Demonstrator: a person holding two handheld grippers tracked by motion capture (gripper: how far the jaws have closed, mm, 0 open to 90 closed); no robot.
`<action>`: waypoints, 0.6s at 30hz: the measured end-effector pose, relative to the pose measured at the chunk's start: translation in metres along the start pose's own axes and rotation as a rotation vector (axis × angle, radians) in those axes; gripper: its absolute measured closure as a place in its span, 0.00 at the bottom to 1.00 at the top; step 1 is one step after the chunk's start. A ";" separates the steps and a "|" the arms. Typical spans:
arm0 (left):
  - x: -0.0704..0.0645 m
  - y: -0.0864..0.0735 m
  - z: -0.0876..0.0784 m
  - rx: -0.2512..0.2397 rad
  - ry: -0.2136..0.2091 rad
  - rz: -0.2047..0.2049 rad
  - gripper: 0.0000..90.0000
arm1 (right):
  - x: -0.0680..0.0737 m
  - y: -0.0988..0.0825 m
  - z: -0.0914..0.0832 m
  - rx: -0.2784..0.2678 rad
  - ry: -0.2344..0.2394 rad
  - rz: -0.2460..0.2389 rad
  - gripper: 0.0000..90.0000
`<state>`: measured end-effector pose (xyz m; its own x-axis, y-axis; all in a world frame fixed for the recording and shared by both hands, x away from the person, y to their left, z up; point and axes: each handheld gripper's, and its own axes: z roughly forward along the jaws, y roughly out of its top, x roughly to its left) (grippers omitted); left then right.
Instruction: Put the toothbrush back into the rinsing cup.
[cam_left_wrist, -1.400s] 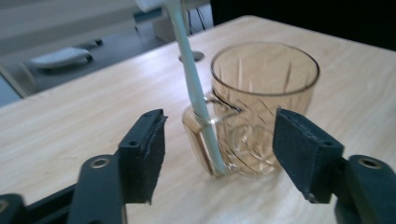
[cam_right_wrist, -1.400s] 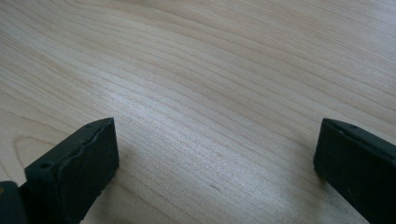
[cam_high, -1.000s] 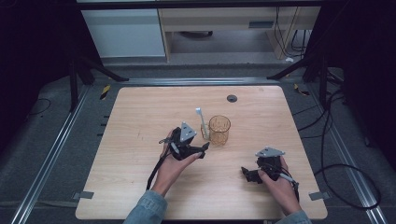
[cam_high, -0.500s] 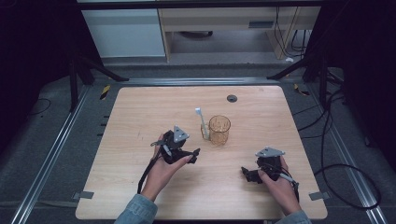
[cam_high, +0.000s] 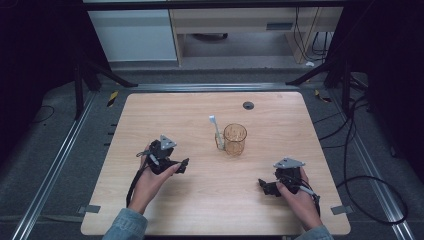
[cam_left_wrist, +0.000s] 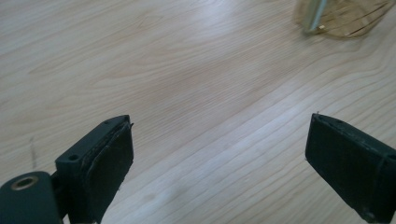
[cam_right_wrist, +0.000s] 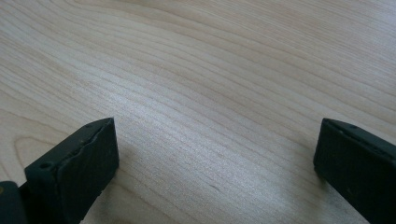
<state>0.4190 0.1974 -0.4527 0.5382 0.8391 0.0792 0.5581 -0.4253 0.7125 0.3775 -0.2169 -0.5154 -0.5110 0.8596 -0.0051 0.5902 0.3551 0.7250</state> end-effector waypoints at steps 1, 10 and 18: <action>0.005 -0.003 0.000 0.008 0.006 -0.009 0.08 | 0.000 0.000 0.000 0.000 0.000 0.000 0.00; 0.031 -0.024 -0.002 0.058 0.045 -0.036 0.08 | 0.000 0.000 0.000 0.000 0.000 0.000 0.00; 0.055 -0.042 -0.006 0.084 0.089 -0.075 0.08 | 0.000 0.000 0.000 0.000 0.000 0.000 0.00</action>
<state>0.4209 0.2638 -0.4742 0.4374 0.8945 0.0923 0.6474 -0.3845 0.6580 0.3775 -0.2169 -0.5154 -0.5110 0.8596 -0.0057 0.5902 0.3556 0.7247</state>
